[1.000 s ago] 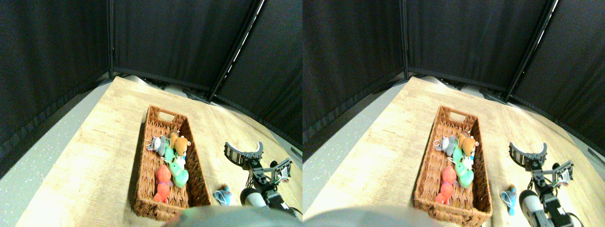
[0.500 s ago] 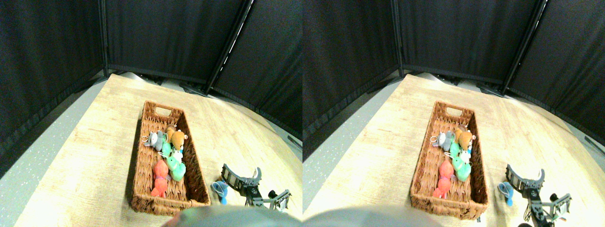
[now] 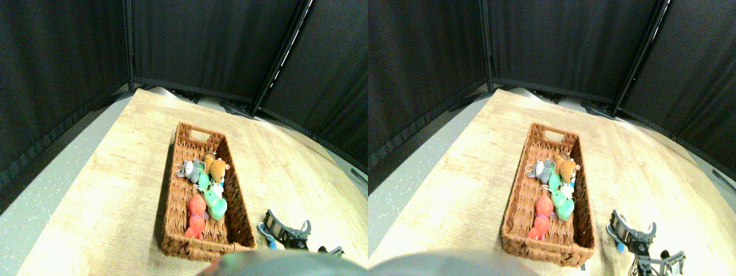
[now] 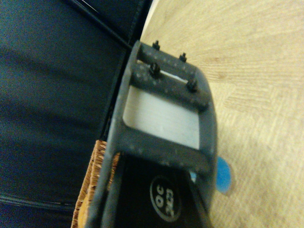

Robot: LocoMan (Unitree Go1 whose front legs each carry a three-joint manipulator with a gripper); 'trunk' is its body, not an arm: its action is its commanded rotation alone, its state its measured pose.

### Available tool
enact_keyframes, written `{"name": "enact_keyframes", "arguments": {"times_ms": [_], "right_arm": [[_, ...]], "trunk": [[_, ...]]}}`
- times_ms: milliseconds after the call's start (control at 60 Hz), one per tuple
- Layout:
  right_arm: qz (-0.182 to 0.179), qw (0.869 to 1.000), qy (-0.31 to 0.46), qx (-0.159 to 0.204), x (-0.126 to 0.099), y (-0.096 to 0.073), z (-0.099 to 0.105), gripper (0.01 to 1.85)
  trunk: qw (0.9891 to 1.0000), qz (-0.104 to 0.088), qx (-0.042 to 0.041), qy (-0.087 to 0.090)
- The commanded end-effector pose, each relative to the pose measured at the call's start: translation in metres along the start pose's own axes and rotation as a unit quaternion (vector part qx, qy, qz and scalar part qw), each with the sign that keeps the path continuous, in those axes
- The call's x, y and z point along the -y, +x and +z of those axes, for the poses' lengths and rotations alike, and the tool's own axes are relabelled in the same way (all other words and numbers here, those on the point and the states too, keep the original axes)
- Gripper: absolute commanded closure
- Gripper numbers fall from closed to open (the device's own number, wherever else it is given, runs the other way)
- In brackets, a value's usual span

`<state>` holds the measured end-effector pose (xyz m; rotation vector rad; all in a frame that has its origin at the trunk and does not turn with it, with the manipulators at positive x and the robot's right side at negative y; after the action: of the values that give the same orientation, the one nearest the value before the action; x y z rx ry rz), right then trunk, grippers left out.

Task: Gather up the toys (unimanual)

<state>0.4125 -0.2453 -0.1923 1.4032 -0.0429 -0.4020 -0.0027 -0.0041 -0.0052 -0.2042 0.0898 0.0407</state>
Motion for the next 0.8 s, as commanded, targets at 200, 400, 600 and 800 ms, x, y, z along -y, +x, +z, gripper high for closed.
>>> {"name": "enact_keyframes", "arguments": {"times_ms": [200,400,600,800], "right_arm": [[-0.01,0.999,0.037,0.019,0.026,0.012,-0.001,1.12],[-0.017,0.999,0.037,0.023,0.039,0.024,-0.005,1.13],[-0.02,0.999,0.038,0.033,0.038,0.037,-0.009,1.08],[-0.019,0.999,0.033,0.034,0.038,0.04,-0.01,1.1]], "trunk": [[0.9998,0.014,-0.0082,-0.011],[0.9998,0.015,-0.0077,-0.011],[0.9998,0.015,-0.0074,-0.012],[0.9998,0.012,-0.0096,-0.011]]}}
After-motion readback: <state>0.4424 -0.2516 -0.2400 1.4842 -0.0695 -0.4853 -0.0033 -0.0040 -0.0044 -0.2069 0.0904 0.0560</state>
